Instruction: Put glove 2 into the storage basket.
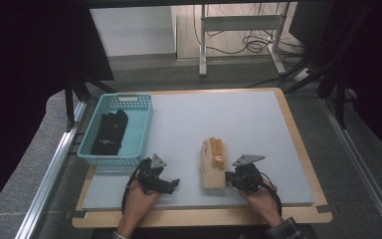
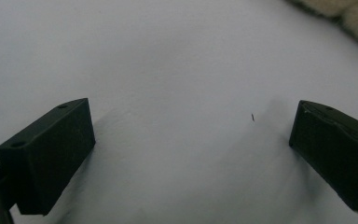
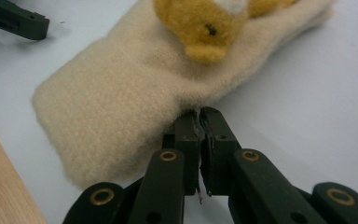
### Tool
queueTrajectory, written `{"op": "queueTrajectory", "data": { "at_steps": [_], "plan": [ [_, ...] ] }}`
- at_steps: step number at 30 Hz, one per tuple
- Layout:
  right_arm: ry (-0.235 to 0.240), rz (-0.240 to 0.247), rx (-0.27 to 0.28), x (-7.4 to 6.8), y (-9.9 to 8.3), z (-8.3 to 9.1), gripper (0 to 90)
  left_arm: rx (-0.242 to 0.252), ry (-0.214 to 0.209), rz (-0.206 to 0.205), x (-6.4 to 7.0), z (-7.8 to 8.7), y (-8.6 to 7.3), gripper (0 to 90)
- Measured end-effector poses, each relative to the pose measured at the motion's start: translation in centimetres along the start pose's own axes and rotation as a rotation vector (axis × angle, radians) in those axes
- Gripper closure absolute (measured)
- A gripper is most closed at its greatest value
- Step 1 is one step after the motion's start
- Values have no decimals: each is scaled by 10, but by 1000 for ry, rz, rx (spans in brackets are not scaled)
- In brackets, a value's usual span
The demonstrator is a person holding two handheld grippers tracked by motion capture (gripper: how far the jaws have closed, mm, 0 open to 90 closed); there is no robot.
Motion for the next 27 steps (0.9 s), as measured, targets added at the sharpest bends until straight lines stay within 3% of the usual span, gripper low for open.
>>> {"op": "queueTrajectory", "data": {
  "at_steps": [13, 22, 27],
  "plan": [
    [27, 37, 5, -23, 13, -16, 802, 0, 1, 1, 0, 0, 0, 3],
    [47, 38, 15, -34, 22, -27, 795, 6, 3, 16, 0, 4, -2, 30],
    [58, 34, 24, -38, 26, -33, 789, -3, 3, -2, 0, 9, -8, 25]
  ]
}}
Point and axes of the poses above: each handheld gripper's, and its own axes: z roughly backward along the jaws, y roughly out of its top, x roughly to its right, the point moved 2 cm from there along -z, roughly forward along the jaws, and after that the axes turned 14 degrees about -y, right-handed, at the moved point
